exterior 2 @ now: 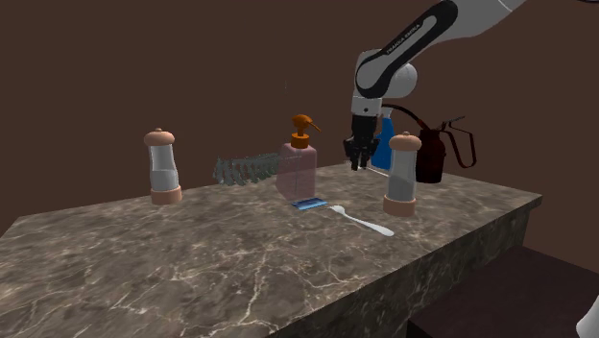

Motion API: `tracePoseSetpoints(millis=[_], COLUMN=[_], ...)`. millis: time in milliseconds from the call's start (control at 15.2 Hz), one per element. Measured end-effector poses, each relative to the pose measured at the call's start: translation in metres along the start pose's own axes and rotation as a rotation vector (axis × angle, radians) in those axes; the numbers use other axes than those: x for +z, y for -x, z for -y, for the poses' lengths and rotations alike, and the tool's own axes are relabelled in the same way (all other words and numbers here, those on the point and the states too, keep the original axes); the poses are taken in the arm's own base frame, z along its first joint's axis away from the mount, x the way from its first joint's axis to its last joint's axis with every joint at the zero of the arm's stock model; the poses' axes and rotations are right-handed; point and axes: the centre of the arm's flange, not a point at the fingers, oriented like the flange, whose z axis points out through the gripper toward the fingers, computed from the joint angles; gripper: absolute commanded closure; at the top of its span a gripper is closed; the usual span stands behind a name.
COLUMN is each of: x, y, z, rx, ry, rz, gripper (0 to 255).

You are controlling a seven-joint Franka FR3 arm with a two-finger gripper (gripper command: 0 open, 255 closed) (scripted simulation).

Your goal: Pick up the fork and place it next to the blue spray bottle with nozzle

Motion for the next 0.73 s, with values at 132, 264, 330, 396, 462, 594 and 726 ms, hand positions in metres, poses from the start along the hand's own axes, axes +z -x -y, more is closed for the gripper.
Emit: tracePoseSetpoints(millis=[132,264,330,396,462,594,726], x=[0.011,0.021,0.027,0.030,0.033,0.034,0.035], y=[0.000,0.001,0.001,0.002,0.001,0.001,0.001], z=[0.000,-0.002,-0.001,-0.001,-0.002,-0.002,-0.002], rx=[0.000,0.000,0.000,0.000,0.000,0.000,0.000], ry=[0.000,0.000,0.000,0.000,0.000,0.000,0.000], rz=[0.000,0.000,0.000,0.000,0.000,0.000,0.000], gripper=[255,255,255,255,255,255,255])
